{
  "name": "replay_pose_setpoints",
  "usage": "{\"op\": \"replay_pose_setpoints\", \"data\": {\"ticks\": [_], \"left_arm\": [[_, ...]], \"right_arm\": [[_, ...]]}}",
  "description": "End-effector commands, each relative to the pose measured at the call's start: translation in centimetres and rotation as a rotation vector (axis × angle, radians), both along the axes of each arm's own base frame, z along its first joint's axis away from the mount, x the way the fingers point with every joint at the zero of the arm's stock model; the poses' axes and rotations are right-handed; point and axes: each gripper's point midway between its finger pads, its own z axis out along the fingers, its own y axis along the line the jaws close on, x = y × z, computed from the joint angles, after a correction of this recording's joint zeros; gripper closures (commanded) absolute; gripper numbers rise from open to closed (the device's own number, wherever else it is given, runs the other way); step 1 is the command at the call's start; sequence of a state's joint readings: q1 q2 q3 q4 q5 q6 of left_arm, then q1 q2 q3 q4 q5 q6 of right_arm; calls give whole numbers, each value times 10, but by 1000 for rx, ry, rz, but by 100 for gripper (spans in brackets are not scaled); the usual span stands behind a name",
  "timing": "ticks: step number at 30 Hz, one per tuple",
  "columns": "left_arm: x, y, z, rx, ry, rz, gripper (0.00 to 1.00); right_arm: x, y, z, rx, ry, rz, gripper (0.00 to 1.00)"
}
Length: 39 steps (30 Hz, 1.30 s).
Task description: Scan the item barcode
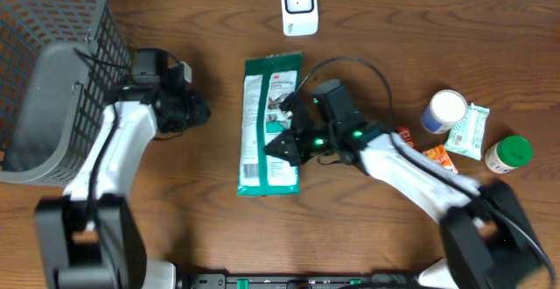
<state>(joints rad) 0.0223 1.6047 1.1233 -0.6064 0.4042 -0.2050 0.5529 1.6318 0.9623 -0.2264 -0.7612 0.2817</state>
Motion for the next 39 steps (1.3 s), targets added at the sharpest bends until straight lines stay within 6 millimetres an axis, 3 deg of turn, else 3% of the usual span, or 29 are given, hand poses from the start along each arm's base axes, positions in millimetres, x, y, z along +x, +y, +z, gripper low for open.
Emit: {"op": "replay_pose_setpoints", "data": {"ticks": [1,5,10,15,27,29,33,35,36,39], "left_arm": [[2,8,24,23,-74,12,69],[0,12,38,25,-110,23,47],[-1,14,40,25,-112,29,36],[0,20,40,26,-112,46,33],[-1,80,38,52,-104,211,32],[-1,81,38,53,-104,214,26],[-1,81,38,52,-104,214,25],[-1,81,38,52,-104,214,24],[-1,81,38,52,-104,214,14],[-1,81,38,52,-104,214,14]], "right_arm": [[9,-20,34,-46,-210,17,99],[8,-44,72,-111,-309,23,99],[14,-70,117,-264,-440,38,99],[20,-88,147,-429,-577,57,99],[30,-94,214,-477,-794,44,99],[31,-98,228,-518,-849,37,99],[36,-107,247,-604,-919,4,99],[41,-112,253,-661,-947,-12,99],[43,-113,255,-684,-957,-14,99],[51,-110,259,-756,-986,-10,99]]}}
